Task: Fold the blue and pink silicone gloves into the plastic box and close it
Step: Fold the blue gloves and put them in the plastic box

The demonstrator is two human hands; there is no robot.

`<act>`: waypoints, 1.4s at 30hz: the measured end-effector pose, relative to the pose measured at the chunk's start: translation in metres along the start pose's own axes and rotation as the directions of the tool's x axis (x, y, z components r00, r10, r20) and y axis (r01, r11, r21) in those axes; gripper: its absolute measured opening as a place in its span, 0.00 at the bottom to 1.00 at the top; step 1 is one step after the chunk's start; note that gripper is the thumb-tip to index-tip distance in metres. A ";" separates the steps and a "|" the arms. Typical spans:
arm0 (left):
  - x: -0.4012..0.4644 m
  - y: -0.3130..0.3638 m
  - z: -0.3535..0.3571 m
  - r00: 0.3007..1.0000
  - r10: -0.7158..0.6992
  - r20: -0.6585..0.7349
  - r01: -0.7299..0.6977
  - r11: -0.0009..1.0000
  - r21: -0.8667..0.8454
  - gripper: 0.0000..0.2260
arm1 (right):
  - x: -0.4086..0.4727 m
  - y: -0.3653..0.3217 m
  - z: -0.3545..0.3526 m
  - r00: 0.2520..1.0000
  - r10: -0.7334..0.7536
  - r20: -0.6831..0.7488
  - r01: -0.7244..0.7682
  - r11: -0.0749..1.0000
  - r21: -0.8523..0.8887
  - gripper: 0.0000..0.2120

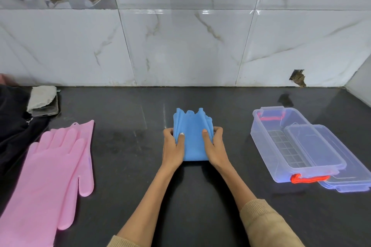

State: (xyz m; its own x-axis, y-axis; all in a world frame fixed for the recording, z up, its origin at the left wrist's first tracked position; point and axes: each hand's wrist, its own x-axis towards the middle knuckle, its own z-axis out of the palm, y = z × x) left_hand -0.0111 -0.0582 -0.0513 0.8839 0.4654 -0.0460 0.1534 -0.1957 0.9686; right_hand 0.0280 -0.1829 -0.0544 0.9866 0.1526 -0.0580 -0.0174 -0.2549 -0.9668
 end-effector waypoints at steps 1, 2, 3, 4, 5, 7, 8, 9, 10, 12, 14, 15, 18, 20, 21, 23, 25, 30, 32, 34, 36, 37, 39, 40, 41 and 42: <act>0.001 0.000 -0.005 0.999 -0.043 0.015 0.044 0.996 -0.073 0.08 | -0.001 -0.002 0.000 0.999 -0.006 0.032 0.003 0.997 0.071 0.10; 0.003 0.000 -0.012 0.995 -0.101 0.019 0.103 0.984 -0.144 0.09 | -0.002 -0.004 0.000 0.999 -0.010 0.049 0.004 0.992 0.123 0.11; 0.005 -0.001 -0.020 0.986 -0.167 0.022 0.168 0.963 -0.210 0.11 | -0.003 -0.005 0.002 0.998 -0.002 0.065 -0.009 0.986 0.168 0.13; 0.007 -0.004 -0.028 0.974 -0.224 0.027 0.223 0.939 -0.261 0.14 | -0.004 -0.006 0.003 0.996 0.016 0.083 -0.033 0.978 0.205 0.16; 0.008 -0.006 -0.036 0.965 -0.262 0.032 0.260 0.922 -0.288 0.15 | -0.005 -0.007 0.007 0.994 0.031 0.101 -0.053 0.972 0.227 0.18; 0.005 -0.011 -0.049 0.959 -0.284 0.022 0.278 0.916 -0.291 0.16 | -0.010 -0.008 0.016 0.991 0.027 0.133 -0.055 0.976 0.211 0.20; 0.001 -0.013 -0.053 0.962 -0.273 0.002 0.263 0.922 -0.284 0.16 | -0.013 -0.009 0.021 0.989 0.019 0.144 -0.047 0.980 0.196 0.20; -0.002 -0.015 -0.056 0.966 -0.259 -0.023 0.242 0.928 -0.283 0.16 | -0.015 -0.009 0.026 0.989 0.016 0.148 -0.044 0.981 0.188 0.20; -0.005 -0.017 -0.059 0.968 -0.246 -0.047 0.223 0.931 -0.288 0.16 | -0.016 -0.011 0.030 0.989 0.018 0.149 -0.046 0.981 0.186 0.20; -0.012 -0.018 -0.063 0.970 -0.232 -0.073 0.199 0.930 -0.309 0.16 | -0.018 -0.013 0.033 0.987 0.031 0.157 -0.060 0.981 0.183 0.20; -0.018 -0.016 -0.066 0.971 -0.225 -0.075 0.188 0.922 -0.340 0.16 | -0.021 -0.014 0.034 0.985 0.044 0.167 -0.074 0.981 0.180 0.20; -0.021 -0.015 -0.066 0.973 -0.221 -0.072 0.182 0.918 -0.353 0.16 | -0.023 -0.016 0.033 0.984 0.052 0.170 -0.083 0.980 0.181 0.20; -0.026 -0.004 -0.063 0.982 -0.183 -0.046 0.152 0.910 -0.385 0.15 | -0.026 -0.023 0.021 0.987 0.056 0.151 -0.085 0.977 0.194 0.20; -0.025 0.013 -0.053 0.991 -0.130 -0.023 0.110 0.909 -0.401 0.15 | -0.025 -0.034 0.004 0.993 0.027 0.117 -0.050 0.977 0.206 0.20; -0.024 0.025 -0.046 0.996 -0.089 -0.013 0.077 0.911 -0.405 0.15 | -0.025 -0.041 -0.008 0.996 -0.002 0.088 -0.017 0.977 0.213 0.20; -0.023 0.051 -0.027 1.000 -0.004 0.016 0.010 0.909 -0.417 0.14 | -0.024 -0.056 -0.038 0.998 -0.058 0.008 0.054 0.975 0.216 0.20; -0.025 0.075 -0.002 0.996 0.066 0.064 -0.030 0.892 -0.451 0.13 | -0.026 -0.069 -0.073 0.992 -0.085 -0.093 0.103 0.975 0.199 0.20; -0.038 0.119 0.081 0.969 0.148 0.199 -0.018 0.841 -0.540 0.15 | -0.036 -0.081 -0.167 0.960 -0.078 -0.269 0.117 0.984 0.132 0.19; -0.047 0.129 0.115 0.964 0.145 0.222 0.007 0.823 -0.568 0.15 | -0.037 -0.077 -0.200 0.954 -0.048 -0.295 0.084 0.990 0.110 0.18; -0.055 0.133 0.143 0.960 0.127 0.249 0.037 0.825 -0.564 0.13 | -0.037 -0.071 -0.225 0.955 -0.005 -0.297 0.030 0.996 0.080 0.19; -0.061 0.133 0.162 0.958 0.101 0.269 0.061 0.843 -0.535 0.13 | -0.036 -0.064 -0.242 0.959 0.034 -0.281 -0.017 0.998 0.064 0.20; -0.063 0.131 0.169 0.957 0.085 0.279 0.073 0.856 -0.511 0.13 | -0.035 -0.061 -0.247 0.961 0.054 -0.271 -0.040 0.998 0.056 0.20; -0.065 0.128 0.177 0.957 0.050 0.286 0.087 0.889 -0.449 0.14 | -0.034 -0.057 -0.252 0.966 0.089 -0.243 -0.084 0.996 0.031 0.20; -0.064 0.126 0.179 0.959 0.040 0.281 0.084 0.906 -0.415 0.15 | -0.033 -0.055 -0.252 0.967 0.102 -0.233 -0.101 0.995 0.018 0.19; -0.063 0.125 0.180 0.961 0.042 0.274 0.069 0.921 -0.383 0.16 | -0.032 -0.053 -0.251 0.967 0.113 -0.227 -0.114 0.993 0.007 0.19; -0.061 0.125 0.180 0.962 0.057 0.267 0.043 0.934 -0.355 0.16 | -0.032 -0.051 -0.250 0.967 0.119 -0.227 -0.122 0.993 0.001 0.18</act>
State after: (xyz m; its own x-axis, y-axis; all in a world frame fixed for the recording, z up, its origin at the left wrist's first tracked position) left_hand 0.0336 -0.2664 0.0282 0.9770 0.2062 -0.0542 0.0247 0.1433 0.9894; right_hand 0.0383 -0.4132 0.0588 0.9884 -0.0997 -0.1143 -0.1375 -0.2704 -0.9529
